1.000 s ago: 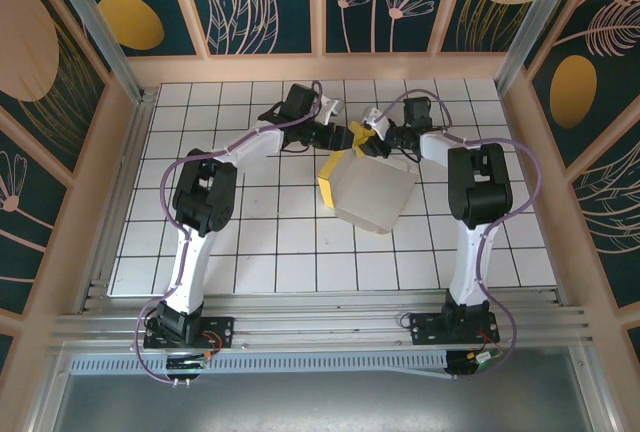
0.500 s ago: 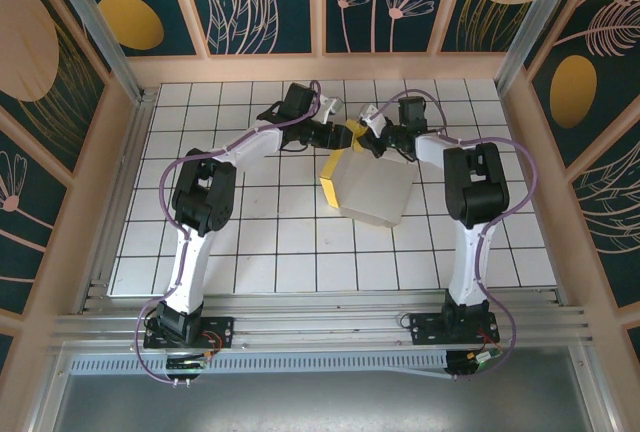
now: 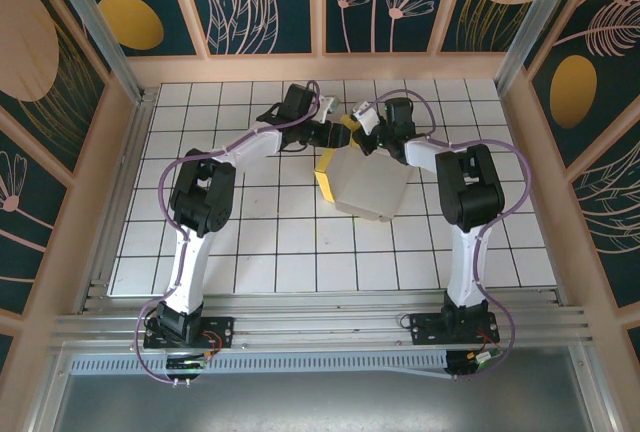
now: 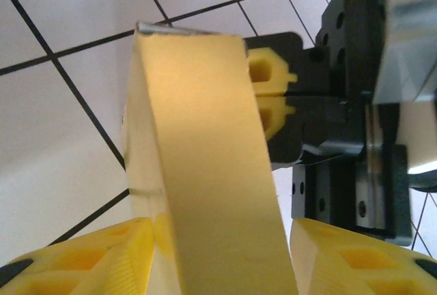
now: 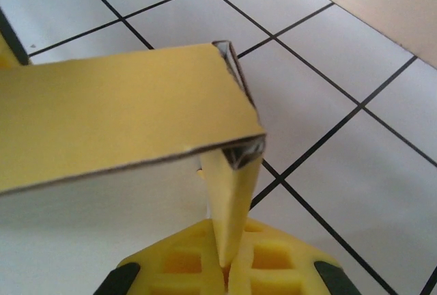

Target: Fold the paper box

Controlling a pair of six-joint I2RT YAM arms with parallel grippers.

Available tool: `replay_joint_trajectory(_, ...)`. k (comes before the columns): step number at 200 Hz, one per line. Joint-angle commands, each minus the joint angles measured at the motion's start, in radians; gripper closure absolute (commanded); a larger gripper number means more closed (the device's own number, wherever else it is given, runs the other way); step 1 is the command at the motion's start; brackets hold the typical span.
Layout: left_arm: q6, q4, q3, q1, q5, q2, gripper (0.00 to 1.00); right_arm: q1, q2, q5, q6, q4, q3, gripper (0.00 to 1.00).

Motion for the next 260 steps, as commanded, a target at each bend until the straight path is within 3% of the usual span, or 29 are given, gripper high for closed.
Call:
replay_joint_trajectory(1,-0.013,-0.008,-0.028,-0.016,-0.002,-0.021,0.45,0.009,-0.037,-0.011,0.106,0.044,-0.015,0.99)
replay_joint_trajectory(52,-0.061,0.037,-0.022,-0.011,0.054,-0.015,0.45,0.024,0.017,-0.026,0.487,0.277,-0.051,1.00)
replay_joint_trajectory(98,-0.058,0.039,-0.025,-0.007,0.066,-0.015,0.45,0.088,0.052,-0.008,0.394,0.272,-0.038,0.97)
replay_joint_trajectory(199,-0.076,0.085,-0.062,-0.005,0.091,-0.054,0.45,0.102,0.042,0.012,0.471,0.344,-0.065,0.88)
replay_joint_trajectory(232,-0.082,0.073,-0.073,0.007,0.062,-0.078,0.40,0.099,-0.015,0.009,0.469,0.402,-0.145,0.78)
replay_joint_trajectory(260,-0.079,0.077,-0.075,0.008,0.063,-0.099,0.36,0.085,-0.051,0.021,0.445,0.414,-0.193,0.76)
